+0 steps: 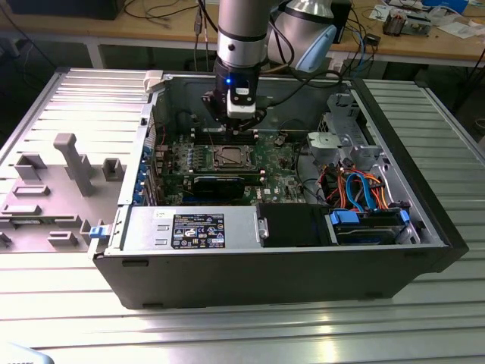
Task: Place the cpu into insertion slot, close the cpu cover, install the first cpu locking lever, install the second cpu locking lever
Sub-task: 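Install the first cpu locking lever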
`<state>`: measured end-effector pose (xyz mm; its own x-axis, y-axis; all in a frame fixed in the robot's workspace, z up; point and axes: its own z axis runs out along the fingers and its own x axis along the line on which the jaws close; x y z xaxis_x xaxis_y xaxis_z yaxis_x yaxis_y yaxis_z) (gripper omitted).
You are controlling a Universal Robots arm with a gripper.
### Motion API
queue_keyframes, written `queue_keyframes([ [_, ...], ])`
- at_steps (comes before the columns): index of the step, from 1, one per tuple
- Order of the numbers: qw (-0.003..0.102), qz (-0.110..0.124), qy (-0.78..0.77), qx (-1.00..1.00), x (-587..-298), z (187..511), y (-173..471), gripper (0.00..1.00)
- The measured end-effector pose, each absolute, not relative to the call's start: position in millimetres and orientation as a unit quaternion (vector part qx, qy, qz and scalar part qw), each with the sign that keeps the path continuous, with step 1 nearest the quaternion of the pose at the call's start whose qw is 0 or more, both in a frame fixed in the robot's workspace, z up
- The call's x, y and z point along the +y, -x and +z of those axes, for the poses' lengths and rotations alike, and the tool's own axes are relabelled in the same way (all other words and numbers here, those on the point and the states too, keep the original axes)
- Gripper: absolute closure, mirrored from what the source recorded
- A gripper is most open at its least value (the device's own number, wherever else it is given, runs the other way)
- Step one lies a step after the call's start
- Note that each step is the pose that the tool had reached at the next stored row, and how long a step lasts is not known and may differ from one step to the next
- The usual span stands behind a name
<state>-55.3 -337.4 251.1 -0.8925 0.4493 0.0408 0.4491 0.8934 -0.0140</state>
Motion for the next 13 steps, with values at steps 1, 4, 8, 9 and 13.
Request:
queue_keyframes([
  [1, 0.021, 0.002, 0.229, -0.973, -337.4, 251.1, 55.3, 0.89],
  [4, 0.021, 0.002, 0.216, -0.976, -337.5, 251.1, 55.3, 0.89],
  [8, 0.021, 0.003, 0.205, -0.979, -337.4, 251.1, 55.3, 0.89],
  [9, 0.021, 0.003, 0.201, -0.979, -337.4, 251.1, 55.3, 0.89],
  [13, 0.022, 0.002, 0.183, -0.983, -337.4, 251.1, 55.3, 0.89],
])
